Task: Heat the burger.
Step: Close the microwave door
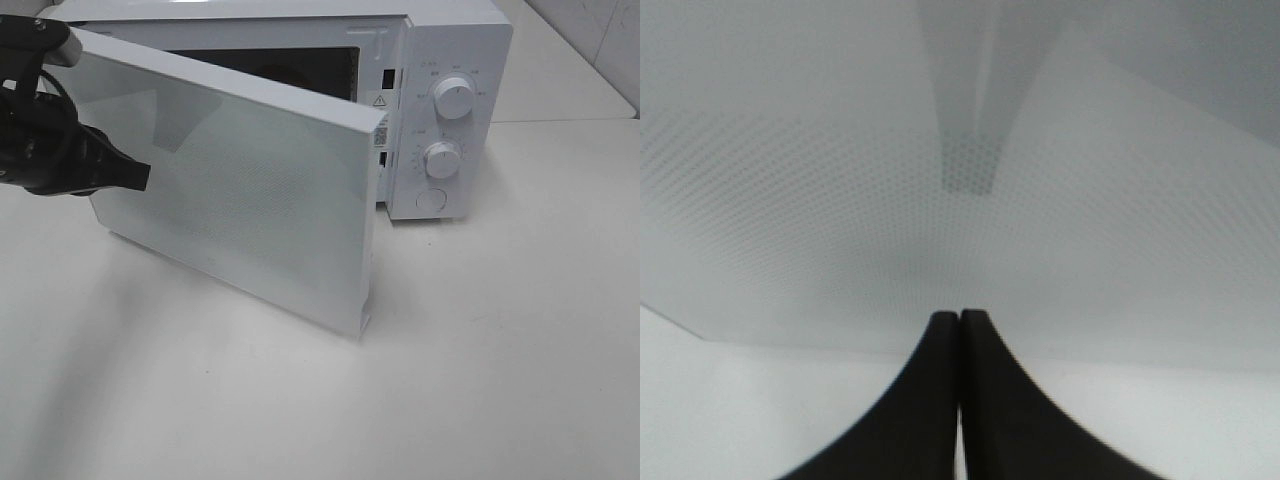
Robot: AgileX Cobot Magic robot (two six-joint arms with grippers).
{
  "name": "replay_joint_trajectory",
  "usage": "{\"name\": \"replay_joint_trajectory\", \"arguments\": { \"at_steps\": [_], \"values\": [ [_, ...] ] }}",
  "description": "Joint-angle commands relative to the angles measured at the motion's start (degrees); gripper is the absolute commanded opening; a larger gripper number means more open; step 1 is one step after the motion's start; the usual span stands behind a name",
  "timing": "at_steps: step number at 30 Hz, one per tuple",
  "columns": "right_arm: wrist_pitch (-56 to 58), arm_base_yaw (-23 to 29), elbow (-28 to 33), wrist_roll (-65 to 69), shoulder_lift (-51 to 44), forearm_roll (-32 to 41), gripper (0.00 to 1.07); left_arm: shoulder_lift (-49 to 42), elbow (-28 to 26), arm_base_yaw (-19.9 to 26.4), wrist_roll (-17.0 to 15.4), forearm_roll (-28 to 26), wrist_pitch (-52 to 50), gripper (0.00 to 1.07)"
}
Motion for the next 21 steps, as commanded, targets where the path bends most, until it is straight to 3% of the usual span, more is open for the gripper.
{"name": "replay_joint_trajectory", "arguments": {
  "at_steps": [1,11,19,21],
  "values": [
    [-0.97,-0.23,0.17,-0.40,-1.32,-0.11,0.55,1.09,-1.43,-0.92,-0.11,-0.74,-0.40,0.00],
    [-0.97,-0.23,0.17,-0.40,-1.32,-0.11,0.55,7.62,-7.51,-7.28,-0.11,-0.69,-6.47,0.00],
    [-0.97,-0.23,0.17,-0.29,-1.32,-0.11,0.55,11.23,-12.09,-8.94,-0.11,-0.69,-7.51,0.00],
    [-0.97,-0.23,0.17,-0.29,-1.32,-0.11,0.55,14.04,-15.53,-8.94,-0.57,-0.69,-6.53,0.00]
  ]
}}
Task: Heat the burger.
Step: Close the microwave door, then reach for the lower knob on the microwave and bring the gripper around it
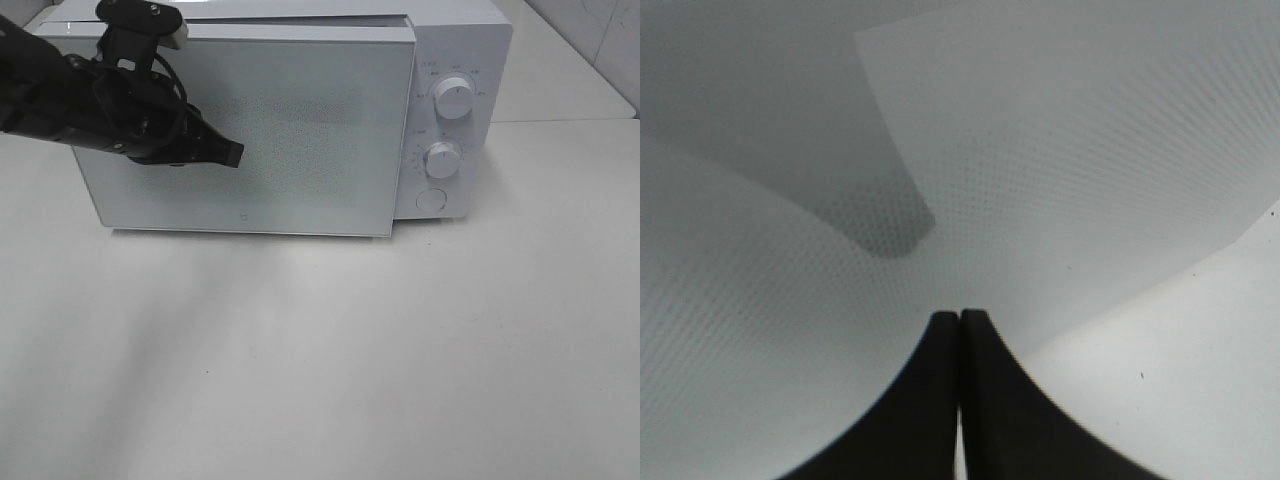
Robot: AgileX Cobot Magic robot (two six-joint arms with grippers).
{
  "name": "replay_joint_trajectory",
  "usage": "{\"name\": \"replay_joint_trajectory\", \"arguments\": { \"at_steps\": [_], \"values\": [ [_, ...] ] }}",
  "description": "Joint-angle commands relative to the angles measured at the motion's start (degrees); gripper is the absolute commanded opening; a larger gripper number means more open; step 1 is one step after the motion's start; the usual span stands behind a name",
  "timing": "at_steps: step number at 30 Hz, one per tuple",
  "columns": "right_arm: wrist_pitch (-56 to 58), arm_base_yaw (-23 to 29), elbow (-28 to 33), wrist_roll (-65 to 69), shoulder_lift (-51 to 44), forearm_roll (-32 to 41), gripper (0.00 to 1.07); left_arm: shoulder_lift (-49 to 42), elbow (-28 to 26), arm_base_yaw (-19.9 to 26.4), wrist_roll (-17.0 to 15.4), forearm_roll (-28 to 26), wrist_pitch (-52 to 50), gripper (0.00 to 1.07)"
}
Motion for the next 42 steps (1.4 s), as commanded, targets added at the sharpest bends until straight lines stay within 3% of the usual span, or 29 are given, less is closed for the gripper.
{"name": "replay_joint_trajectory", "arguments": {
  "at_steps": [1,3,5,16,26,32,38,42],
  "values": [
    [-0.97,-0.23,0.17,-0.29,-1.32,-0.11,0.55,1.66,-2.35,-0.29,-0.57,-0.57,0.29,0.00],
    [-0.97,-0.23,0.17,-0.29,-1.32,-0.11,0.55,2.41,-3.44,-0.29,-0.57,-0.57,0.69,0.00],
    [-0.97,-0.23,0.17,-0.29,-1.32,-0.11,0.55,5.50,-7.91,-0.29,-0.57,-0.63,3.04,0.00],
    [-0.97,-0.23,0.17,-0.29,-1.32,-0.11,0.55,12.49,-16.84,-2.98,-0.52,-0.57,3.50,0.00],
    [-0.97,-0.23,0.17,-0.29,-1.32,-0.11,0.55,16.73,-23.09,-5.10,-0.52,-0.57,2.35,0.00],
    [-0.97,-0.23,0.17,-0.29,-1.32,-0.11,0.55,17.02,-23.95,-5.67,-0.52,-0.52,3.21,0.00],
    [-0.97,-0.23,0.17,-0.29,-1.32,-0.11,0.55,16.39,-23.95,-5.61,-0.52,3.67,10.20,0.00],
    [-0.97,-0.23,0.17,-0.29,-1.32,-0.11,0.55,14.67,-23.95,-5.61,-2.29,10.49,16.96,0.00]
  ]
}}
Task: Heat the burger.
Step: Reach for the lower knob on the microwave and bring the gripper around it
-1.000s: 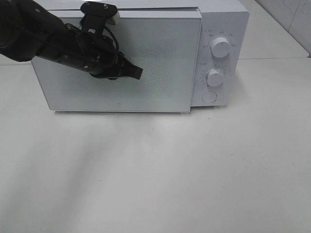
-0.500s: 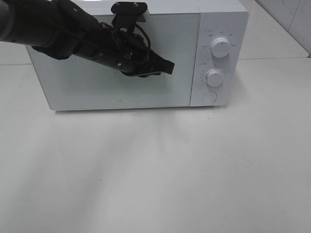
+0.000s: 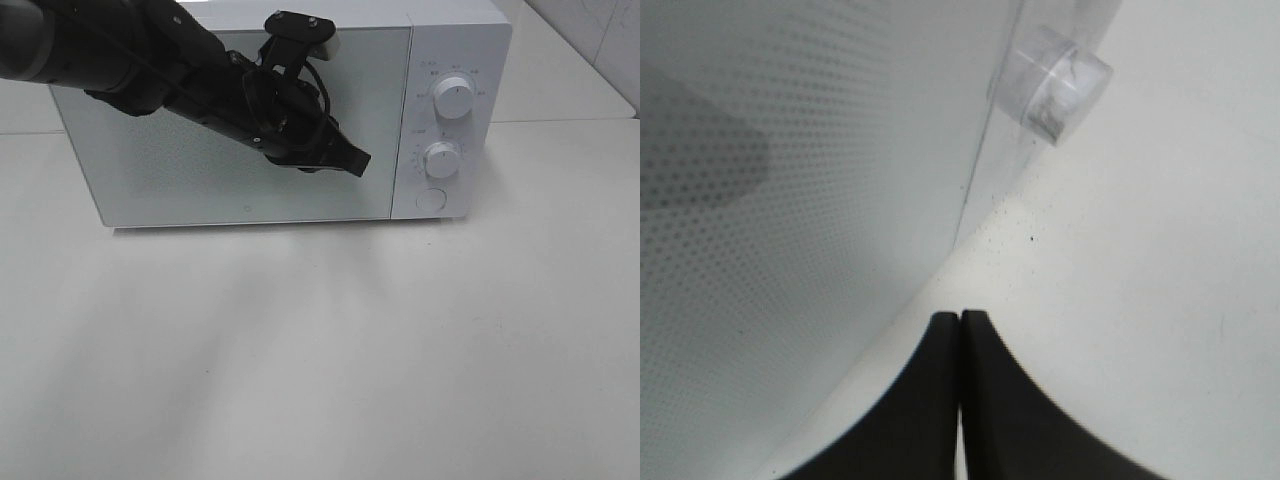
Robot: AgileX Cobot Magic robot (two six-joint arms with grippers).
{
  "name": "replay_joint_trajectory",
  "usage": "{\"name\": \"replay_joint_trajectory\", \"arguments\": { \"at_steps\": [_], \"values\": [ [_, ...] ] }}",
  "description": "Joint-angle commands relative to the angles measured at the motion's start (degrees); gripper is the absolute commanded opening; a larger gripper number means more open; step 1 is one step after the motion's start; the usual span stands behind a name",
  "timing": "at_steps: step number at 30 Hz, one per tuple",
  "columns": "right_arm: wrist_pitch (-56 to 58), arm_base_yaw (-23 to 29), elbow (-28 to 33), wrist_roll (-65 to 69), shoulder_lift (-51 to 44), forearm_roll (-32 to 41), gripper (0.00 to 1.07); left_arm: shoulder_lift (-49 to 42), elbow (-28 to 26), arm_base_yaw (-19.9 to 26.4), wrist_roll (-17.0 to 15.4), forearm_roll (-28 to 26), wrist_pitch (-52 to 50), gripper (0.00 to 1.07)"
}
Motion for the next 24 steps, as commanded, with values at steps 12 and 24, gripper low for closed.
{"name": "replay_joint_trajectory", "arguments": {
  "at_steps": [12,24],
  "values": [
    [-0.97,-0.23,0.17,-0.34,-1.32,-0.11,0.55,-8.19,-1.20,1.20,-26.01,31.17,20.74,0.00],
    [-0.97,-0.23,0.17,-0.34,-1.32,-0.11,0.55,-17.02,-1.20,1.72,-46.29,48.76,41.02,0.00]
  ]
}}
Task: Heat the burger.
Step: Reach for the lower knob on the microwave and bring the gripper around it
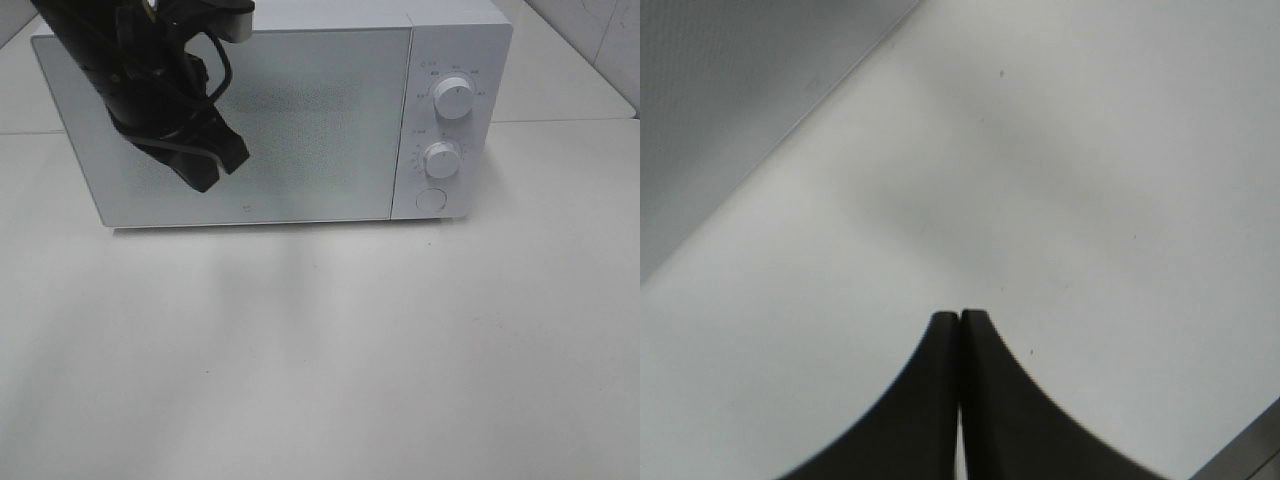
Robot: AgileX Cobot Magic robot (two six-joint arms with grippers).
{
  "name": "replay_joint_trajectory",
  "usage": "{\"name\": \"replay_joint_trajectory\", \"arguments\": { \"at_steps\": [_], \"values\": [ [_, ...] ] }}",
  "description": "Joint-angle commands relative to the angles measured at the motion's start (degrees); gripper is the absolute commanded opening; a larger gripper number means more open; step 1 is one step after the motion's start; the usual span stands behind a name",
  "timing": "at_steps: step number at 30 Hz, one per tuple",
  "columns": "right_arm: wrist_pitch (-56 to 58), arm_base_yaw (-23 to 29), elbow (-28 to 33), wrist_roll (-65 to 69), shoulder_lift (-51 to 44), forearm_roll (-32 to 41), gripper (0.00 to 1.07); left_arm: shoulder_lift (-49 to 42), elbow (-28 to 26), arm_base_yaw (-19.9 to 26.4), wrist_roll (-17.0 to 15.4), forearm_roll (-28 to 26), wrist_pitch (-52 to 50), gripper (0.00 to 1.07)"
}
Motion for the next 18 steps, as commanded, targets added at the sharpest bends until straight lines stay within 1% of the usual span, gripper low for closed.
{"name": "replay_joint_trajectory", "arguments": {
  "at_steps": [1,2,3,5,6,7,8,10,11,12,13,14,16,17,18],
  "values": [
    [-0.97,-0.23,0.17,-0.34,-1.32,-0.11,0.55,-2.98,-0.34,0.29,-6.07,4.30,6.53,0.00],
    [-0.97,-0.23,0.17,-0.34,-1.32,-0.11,0.55,-3.27,-0.34,0.29,-6.76,5.04,7.85,0.00],
    [-0.97,-0.23,0.17,-0.34,-1.32,-0.11,0.55,-3.27,-0.34,0.29,-6.76,5.04,7.85,0.00],
    [-0.97,-0.23,0.17,-0.34,-1.32,-0.11,0.55,-4.07,-0.29,0.29,-6.99,6.65,12.61,0.00],
    [-0.97,-0.23,0.17,-0.34,-1.32,-0.11,0.55,-4.07,-0.29,0.29,-6.99,6.65,12.61,0.00],
    [-0.97,-0.23,0.17,-0.34,-1.32,-0.11,0.55,-4.53,-0.29,1.03,-6.99,6.70,15.64,0.00],
    [-0.97,-0.23,0.17,-0.34,-1.32,-0.11,0.55,-4.53,-0.29,1.03,-6.99,6.70,15.64,0.00],
    [-0.97,-0.23,0.17,-0.34,-1.32,-0.11,0.55,-6.07,-0.17,3.67,-7.96,5.67,16.04,0.00],
    [-0.97,-0.23,0.17,-0.34,-1.32,-0.11,0.55,-6.07,-0.17,3.67,-7.96,5.67,16.04,0.00],
    [-0.97,-0.23,0.17,-0.34,-1.32,-0.11,0.55,-7.22,-0.17,6.59,-8.65,5.67,16.04,0.00],
    [-0.97,-0.23,0.17,-0.34,-1.32,-0.11,0.55,-7.85,-0.17,8.42,-9.11,5.27,16.04,0.00],
    [-0.97,-0.23,0.17,-0.34,-1.32,-0.11,0.55,-7.85,-0.17,8.42,-9.11,5.27,16.04,0.00],
    [-0.97,-0.23,0.17,-0.34,-1.32,-0.11,0.55,-10.54,0.17,15.13,-10.77,4.58,16.04,0.00],
    [-0.97,-0.23,0.17,-0.34,-1.32,-0.11,0.55,-10.54,0.17,15.13,-10.77,4.58,16.04,0.00],
    [-0.97,-0.23,0.17,-0.34,-1.32,-0.11,0.55,-11.46,0.52,16.79,-11.40,4.58,16.04,0.00]
  ]
}}
